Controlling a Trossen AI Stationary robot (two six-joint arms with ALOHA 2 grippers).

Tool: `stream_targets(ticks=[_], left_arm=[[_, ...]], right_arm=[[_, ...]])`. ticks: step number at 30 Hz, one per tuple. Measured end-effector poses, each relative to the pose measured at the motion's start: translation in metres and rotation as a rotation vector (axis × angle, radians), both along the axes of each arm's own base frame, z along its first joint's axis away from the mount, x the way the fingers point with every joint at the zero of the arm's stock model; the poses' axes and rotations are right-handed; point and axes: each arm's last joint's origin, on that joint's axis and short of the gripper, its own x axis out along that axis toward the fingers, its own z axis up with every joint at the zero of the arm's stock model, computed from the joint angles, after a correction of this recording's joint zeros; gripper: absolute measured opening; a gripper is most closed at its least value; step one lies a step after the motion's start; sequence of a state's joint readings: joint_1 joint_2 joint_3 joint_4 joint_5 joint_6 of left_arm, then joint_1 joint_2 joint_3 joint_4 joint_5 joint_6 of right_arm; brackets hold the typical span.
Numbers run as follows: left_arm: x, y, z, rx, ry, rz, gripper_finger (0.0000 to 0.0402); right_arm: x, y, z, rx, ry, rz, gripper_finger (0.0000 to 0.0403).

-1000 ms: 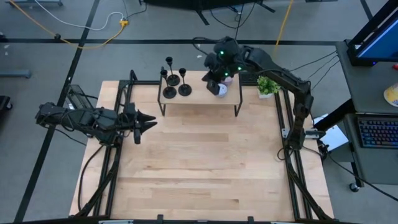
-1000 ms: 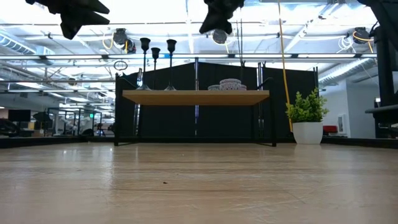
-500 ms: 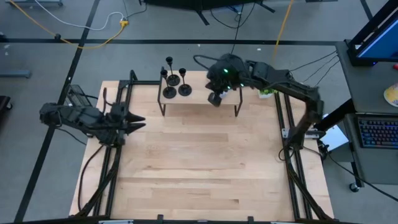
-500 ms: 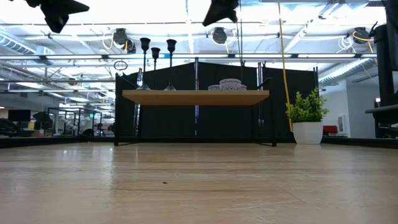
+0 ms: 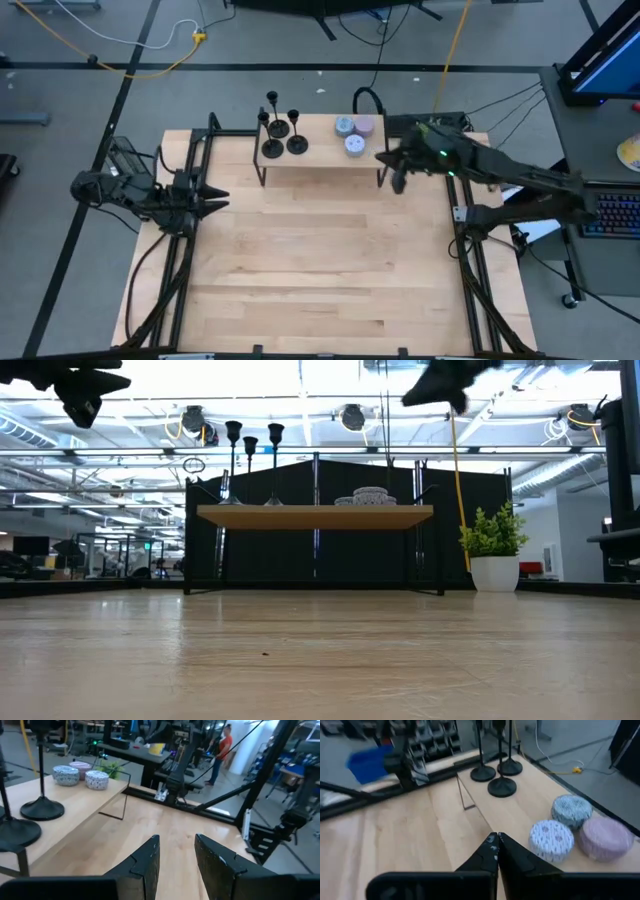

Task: Pick & Place candle stick holders
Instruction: Return to Home Position

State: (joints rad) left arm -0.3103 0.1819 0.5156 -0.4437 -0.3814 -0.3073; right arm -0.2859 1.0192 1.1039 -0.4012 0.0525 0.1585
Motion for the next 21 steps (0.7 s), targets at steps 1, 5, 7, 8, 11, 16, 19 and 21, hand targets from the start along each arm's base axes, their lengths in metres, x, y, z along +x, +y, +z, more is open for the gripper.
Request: stream_targets(ticks=[1, 5, 7, 8, 11, 16, 19, 21], left_arm=[[-0.002, 0.000, -0.002, -0.004, -0.009, -0.007, 0.0129], [-0.005, 0.001, -0.011, -0.017, -0.019, -0.018, 0.0129], [-0.007, 0.001, -0.013, -0.018, -0.027, -0.022, 0.0129], [-0.007, 0.002, -0.015, -0.016, -0.028, -0.024, 0.0129], [-0.008, 0.002, -0.017, -0.014, -0.033, -0.024, 0.0129], [-0.007, 0.001, -0.019, 0.024, -0.099, -0.050, 0.0129], [-0.004, -0.001, -0.021, 0.056, -0.136, -0.096, 0.0129], [-0.001, -0.003, -0.025, 0.063, -0.151, -0.105, 0.0129]], right_arm=[[-0.009, 0.003, -0.005, 0.007, -0.024, -0.005, 0.0004], [-0.041, 0.012, -0.026, 0.026, -0.128, -0.021, 0.0002], [-0.056, 0.017, -0.037, 0.020, -0.153, -0.019, 0.0002], [-0.063, 0.019, -0.043, 0.018, -0.162, -0.017, 0.0002], [-0.078, 0.023, -0.059, 0.011, -0.186, -0.015, 0.0004], [-0.096, 0.029, -0.084, 0.015, -0.221, -0.002, 0.0004], [-0.104, 0.033, -0.099, 0.032, -0.235, 0.060, 0.0004], [-0.108, 0.035, -0.108, 0.041, -0.246, 0.095, 0.0004]])
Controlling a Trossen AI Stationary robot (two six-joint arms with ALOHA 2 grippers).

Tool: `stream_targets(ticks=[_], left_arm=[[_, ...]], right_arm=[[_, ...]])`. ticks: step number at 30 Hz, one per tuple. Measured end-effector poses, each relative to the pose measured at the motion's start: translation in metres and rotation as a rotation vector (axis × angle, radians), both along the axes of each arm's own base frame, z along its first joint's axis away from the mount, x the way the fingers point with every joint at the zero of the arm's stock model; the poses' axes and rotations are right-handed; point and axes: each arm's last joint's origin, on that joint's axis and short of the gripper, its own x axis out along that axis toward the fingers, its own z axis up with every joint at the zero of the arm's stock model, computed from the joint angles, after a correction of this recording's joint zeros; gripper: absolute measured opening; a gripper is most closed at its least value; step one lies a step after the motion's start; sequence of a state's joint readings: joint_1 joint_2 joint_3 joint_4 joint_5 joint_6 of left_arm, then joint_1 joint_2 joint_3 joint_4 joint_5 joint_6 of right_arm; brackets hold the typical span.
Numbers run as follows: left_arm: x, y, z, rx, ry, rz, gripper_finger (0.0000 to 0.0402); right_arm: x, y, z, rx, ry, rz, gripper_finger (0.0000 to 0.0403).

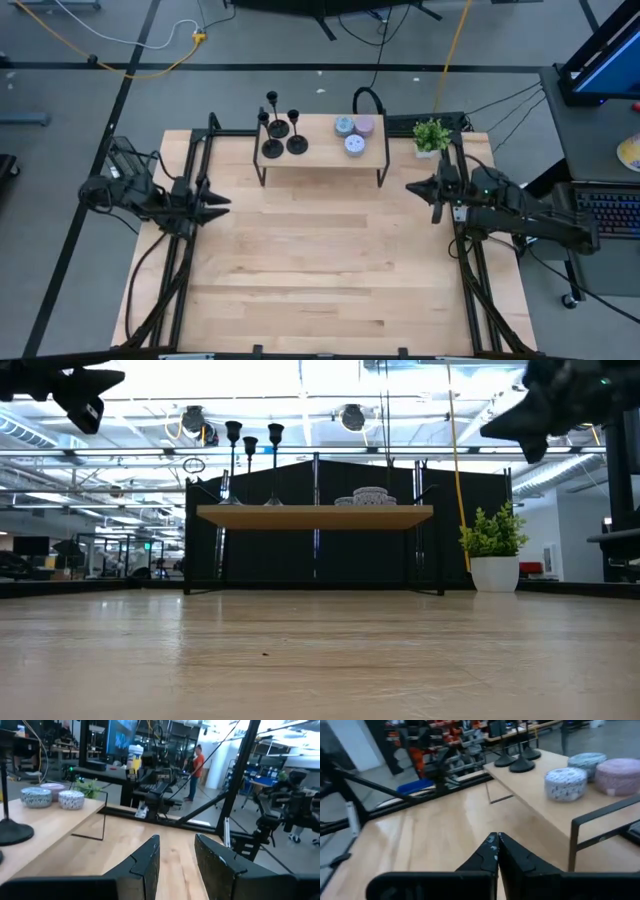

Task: Pick & Place candle stick holders
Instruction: Return to Home Position

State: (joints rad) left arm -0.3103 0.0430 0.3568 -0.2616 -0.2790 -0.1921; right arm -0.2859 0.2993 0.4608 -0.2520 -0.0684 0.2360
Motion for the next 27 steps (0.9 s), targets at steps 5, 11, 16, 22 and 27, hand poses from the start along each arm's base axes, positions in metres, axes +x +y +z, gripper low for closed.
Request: stream_targets(ticks=[5, 11, 16, 22, 27], left_arm=[[0.009, -0.003, -0.016, 0.002, -0.001, 0.001, 0.0129], [0.011, -0.004, -0.020, 0.022, -0.016, 0.002, 0.0129], [0.012, -0.004, -0.019, 0.049, -0.043, -0.013, 0.0129], [0.021, -0.007, -0.041, 0.037, -0.055, -0.021, 0.0129], [0.021, -0.008, -0.049, 0.040, -0.012, -0.026, 0.0129]], right_arm=[[-0.010, 0.003, -0.015, 0.002, -0.044, 0.009, 0.0004], [-0.021, 0.006, -0.024, -0.022, -0.103, -0.019, 0.0004], [-0.021, 0.006, -0.040, 0.005, -0.116, -0.013, 0.0003], [-0.014, 0.004, -0.067, 0.063, -0.041, -0.003, 0.0003], [-0.014, 0.002, -0.070, 0.024, -0.018, -0.078, 0.0004]])
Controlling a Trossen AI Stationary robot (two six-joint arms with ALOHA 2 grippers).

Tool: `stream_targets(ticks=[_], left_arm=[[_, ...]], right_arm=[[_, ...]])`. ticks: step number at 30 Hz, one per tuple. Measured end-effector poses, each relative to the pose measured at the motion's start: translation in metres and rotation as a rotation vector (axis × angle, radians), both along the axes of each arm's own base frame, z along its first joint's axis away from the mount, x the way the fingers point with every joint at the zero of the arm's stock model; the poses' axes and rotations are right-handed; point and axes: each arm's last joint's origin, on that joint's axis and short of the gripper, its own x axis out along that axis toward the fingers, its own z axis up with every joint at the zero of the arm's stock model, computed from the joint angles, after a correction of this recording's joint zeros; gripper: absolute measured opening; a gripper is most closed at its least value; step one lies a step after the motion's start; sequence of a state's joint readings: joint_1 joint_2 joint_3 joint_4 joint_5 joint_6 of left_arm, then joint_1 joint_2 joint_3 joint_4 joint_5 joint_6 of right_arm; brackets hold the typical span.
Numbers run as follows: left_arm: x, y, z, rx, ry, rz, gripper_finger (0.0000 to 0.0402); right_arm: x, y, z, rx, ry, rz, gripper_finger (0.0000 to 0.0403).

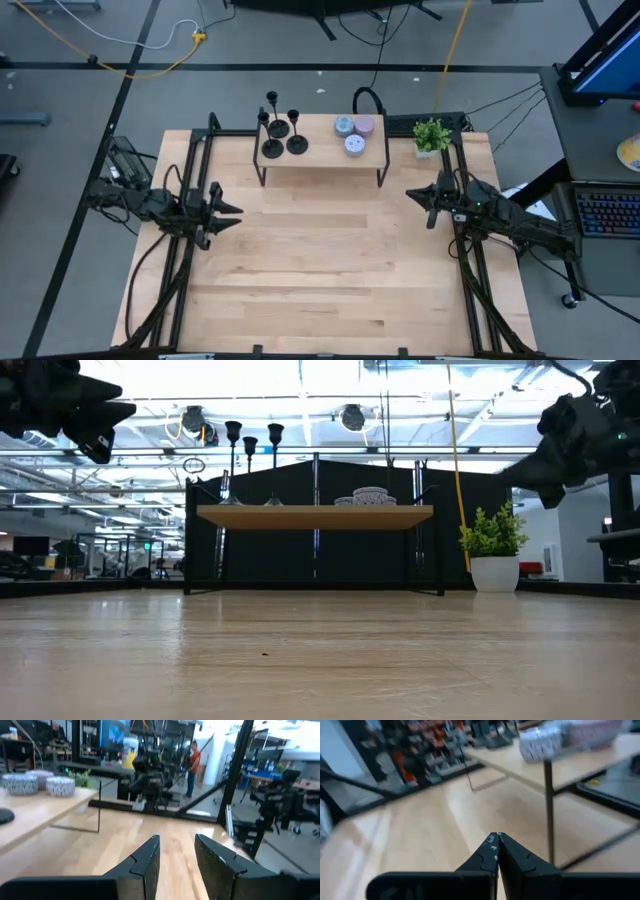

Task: Pick & Place candle stick holders
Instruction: Return to Home Position

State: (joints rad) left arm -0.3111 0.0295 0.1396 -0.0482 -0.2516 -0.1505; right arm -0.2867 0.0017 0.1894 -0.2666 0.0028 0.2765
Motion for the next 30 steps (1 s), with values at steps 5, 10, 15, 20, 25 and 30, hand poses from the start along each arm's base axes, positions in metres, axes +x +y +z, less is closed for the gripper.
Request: stream_targets(ticks=[5, 10, 15, 20, 25, 30], left_arm=[[-0.002, 0.000, -0.008, 0.011, 0.072, -0.024, 0.0129], [-0.002, 0.000, -0.012, 0.015, 0.112, -0.014, 0.0129], [-0.002, 0.003, -0.013, -0.062, 0.130, 0.080, 0.0129], [-0.002, 0.003, -0.013, -0.079, 0.130, 0.093, 0.0129], [-0.002, 0.003, -0.013, -0.078, 0.130, 0.092, 0.0129], [-0.002, 0.003, -0.013, -0.079, 0.129, 0.092, 0.0129]], right_arm=[[-0.001, -0.001, -0.006, -0.018, 0.074, -0.027, 0.0004], [0.002, -0.002, -0.013, -0.035, 0.058, -0.041, 0.0004], [0.003, -0.003, -0.014, -0.076, 0.054, -0.035, 0.0004], [0.004, -0.003, -0.015, -0.074, 0.060, -0.034, 0.0004], [0.004, -0.003, -0.016, -0.073, 0.064, -0.034, 0.0004], [0.004, -0.003, -0.016, -0.072, 0.065, -0.034, 0.0004]])
